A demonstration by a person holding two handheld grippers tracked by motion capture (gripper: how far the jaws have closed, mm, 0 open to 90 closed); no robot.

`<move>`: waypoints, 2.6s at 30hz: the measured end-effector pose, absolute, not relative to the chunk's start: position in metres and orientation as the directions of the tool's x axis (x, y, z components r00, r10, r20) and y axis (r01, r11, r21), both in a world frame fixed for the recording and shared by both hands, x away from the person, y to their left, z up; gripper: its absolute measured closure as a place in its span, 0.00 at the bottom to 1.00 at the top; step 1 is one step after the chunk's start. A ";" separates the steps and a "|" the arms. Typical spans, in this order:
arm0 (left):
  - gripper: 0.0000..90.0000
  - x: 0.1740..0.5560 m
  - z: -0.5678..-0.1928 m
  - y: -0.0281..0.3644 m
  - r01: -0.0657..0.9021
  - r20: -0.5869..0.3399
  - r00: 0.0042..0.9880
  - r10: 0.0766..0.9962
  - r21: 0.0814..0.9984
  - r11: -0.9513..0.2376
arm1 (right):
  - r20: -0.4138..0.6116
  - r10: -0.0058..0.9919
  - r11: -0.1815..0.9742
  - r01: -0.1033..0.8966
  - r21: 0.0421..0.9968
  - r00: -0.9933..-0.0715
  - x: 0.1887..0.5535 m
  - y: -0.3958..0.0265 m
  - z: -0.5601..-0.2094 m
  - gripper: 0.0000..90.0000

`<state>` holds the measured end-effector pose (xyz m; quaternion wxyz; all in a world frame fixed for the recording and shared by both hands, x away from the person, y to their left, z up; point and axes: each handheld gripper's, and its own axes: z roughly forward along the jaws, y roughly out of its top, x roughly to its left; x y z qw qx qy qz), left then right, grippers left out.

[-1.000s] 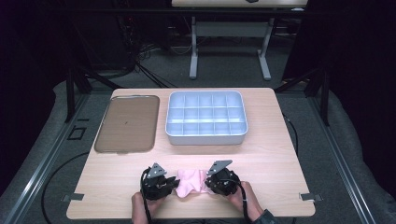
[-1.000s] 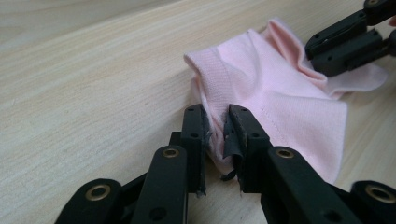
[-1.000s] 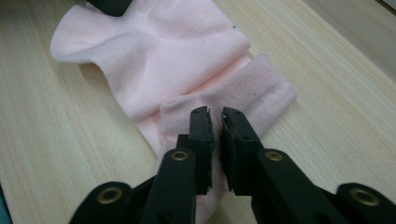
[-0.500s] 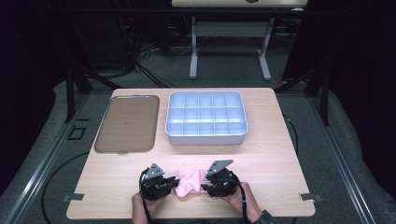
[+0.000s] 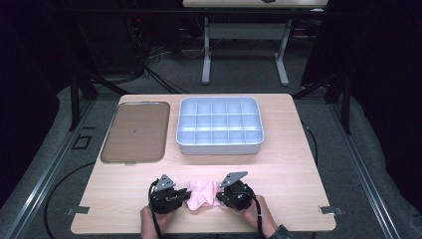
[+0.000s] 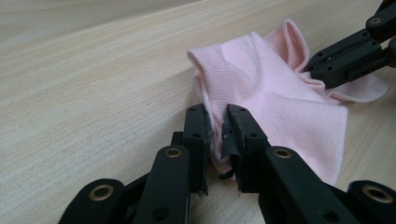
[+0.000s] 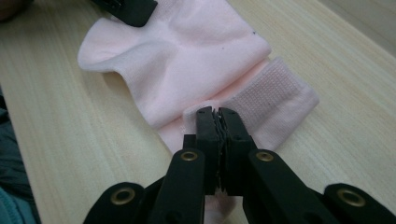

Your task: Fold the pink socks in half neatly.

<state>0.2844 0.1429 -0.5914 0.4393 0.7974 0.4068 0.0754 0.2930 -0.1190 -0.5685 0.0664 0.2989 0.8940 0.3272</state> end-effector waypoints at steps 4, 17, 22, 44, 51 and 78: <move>0.87 0.284 -0.591 0.143 0.582 -0.236 0.658 0.715 0.762 -0.284 | 0.122 0.585 0.560 0.507 0.655 -0.802 0.293 -0.128 -0.564 0.99; 0.53 0.282 -0.589 0.147 0.571 -0.224 0.624 0.749 0.785 -0.240 | 0.193 0.561 0.438 0.487 0.756 -0.805 0.298 -0.143 -0.536 0.99; 0.52 0.276 -0.583 0.158 0.545 -0.253 0.613 0.749 0.821 -0.168 | 0.169 0.564 0.445 0.471 0.762 -0.808 0.298 -0.142 -0.530 0.98; 0.95 0.279 -0.588 0.136 0.546 -0.195 0.678 0.709 0.779 -0.308 | 0.129 0.448 0.540 0.383 0.750 -0.884 0.305 -0.089 -0.529 0.98; 0.95 0.281 -0.589 0.137 0.560 -0.216 0.670 0.710 0.775 -0.292 | 0.141 0.398 0.580 0.368 0.726 -0.906 0.308 -0.067 -0.552 0.98; 0.90 0.281 -0.588 0.143 0.589 -0.242 0.630 0.738 0.769 -0.250 | 0.150 0.305 0.567 0.306 0.765 -0.940 0.305 -0.085 -0.556 0.71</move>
